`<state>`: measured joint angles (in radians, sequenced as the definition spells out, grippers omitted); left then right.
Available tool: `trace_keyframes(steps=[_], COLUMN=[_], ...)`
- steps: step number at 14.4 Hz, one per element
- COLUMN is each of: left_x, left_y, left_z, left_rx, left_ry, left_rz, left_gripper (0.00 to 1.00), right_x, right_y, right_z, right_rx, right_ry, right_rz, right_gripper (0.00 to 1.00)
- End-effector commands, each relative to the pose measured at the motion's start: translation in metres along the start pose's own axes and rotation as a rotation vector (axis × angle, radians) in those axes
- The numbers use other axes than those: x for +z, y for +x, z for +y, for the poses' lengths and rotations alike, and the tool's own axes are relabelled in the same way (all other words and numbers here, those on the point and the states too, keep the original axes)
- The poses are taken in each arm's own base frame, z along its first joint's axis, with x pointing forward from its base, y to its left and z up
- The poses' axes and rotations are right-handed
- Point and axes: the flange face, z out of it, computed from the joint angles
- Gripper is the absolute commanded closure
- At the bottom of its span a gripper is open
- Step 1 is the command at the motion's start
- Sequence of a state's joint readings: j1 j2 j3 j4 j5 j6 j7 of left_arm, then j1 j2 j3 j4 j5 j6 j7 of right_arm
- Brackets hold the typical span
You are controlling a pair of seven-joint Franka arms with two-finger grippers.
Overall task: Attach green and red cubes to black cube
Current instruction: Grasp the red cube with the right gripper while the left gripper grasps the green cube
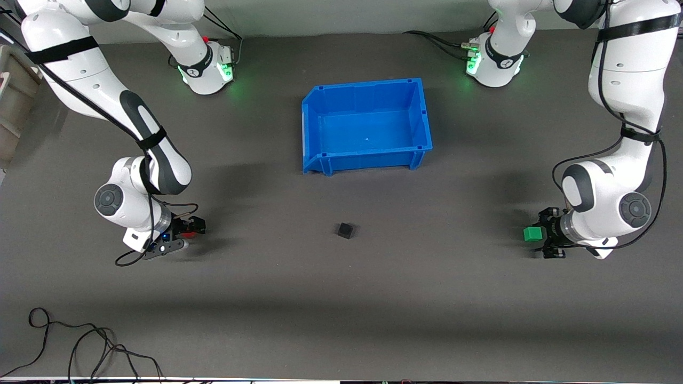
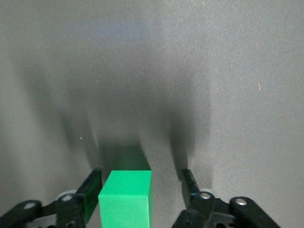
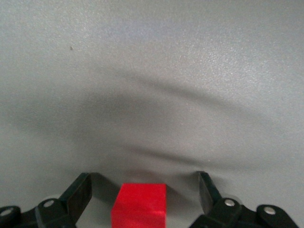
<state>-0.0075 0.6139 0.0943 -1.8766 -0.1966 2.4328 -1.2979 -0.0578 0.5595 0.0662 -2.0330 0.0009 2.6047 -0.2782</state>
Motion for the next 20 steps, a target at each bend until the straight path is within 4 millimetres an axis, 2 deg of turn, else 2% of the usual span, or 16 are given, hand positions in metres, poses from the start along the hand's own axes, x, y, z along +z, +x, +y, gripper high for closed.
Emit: trace_keyframes(steps=[1,2,4,8,11,14,15,18,20], left_x=[0.0,-0.002,-0.009,-0.035,-0.046,-0.057,-0.06,-0.052,-0.045], left_y=[-0.001,-0.001,-0.002,-0.011,-0.064,-0.11,-0.132,-0.202,-0.243], left_z=[0.003,0.005,0.01,0.027,0.041,0.057,0.06,0.056,0.052], left_rx=[-0.02,-0.019,-0.017,-0.036,0.01,-0.029,-0.039,-0.017,-0.045], left_ry=[-0.007,-0.008,-0.015,-0.024,-0.002,-0.045,-0.047,-0.051,-0.051], left_rz=[-0.001,-0.001,-0.002,-0.011,0.004,-0.001,-0.001,0.002,-0.003], left_gripper=[0.83,0.98,1.0,1.0,1.0,1.0,1.0,1.0,1.0], right_x=[-0.01,-0.01,-0.01,-0.01,-0.012,-0.036,-0.054,-0.089,-0.101], right_y=[-0.001,-0.001,-0.001,-0.001,0.0,0.001,0.01,0.028,0.036], right_z=[-0.005,-0.005,-0.005,-0.005,-0.005,-0.009,-0.016,-0.025,-0.029], right_rx=[0.022,0.022,0.024,0.027,0.074,0.307,0.375,0.663,0.826], right_ry=[0.007,0.007,0.007,0.007,0.006,0.013,0.015,0.089,0.154], right_rz=[-0.005,-0.005,-0.005,-0.006,-0.004,-0.062,-0.069,-0.125,-0.154], right_gripper=[0.13,0.22,0.42,0.72,0.99,1.0,1.0,1.0,1.0])
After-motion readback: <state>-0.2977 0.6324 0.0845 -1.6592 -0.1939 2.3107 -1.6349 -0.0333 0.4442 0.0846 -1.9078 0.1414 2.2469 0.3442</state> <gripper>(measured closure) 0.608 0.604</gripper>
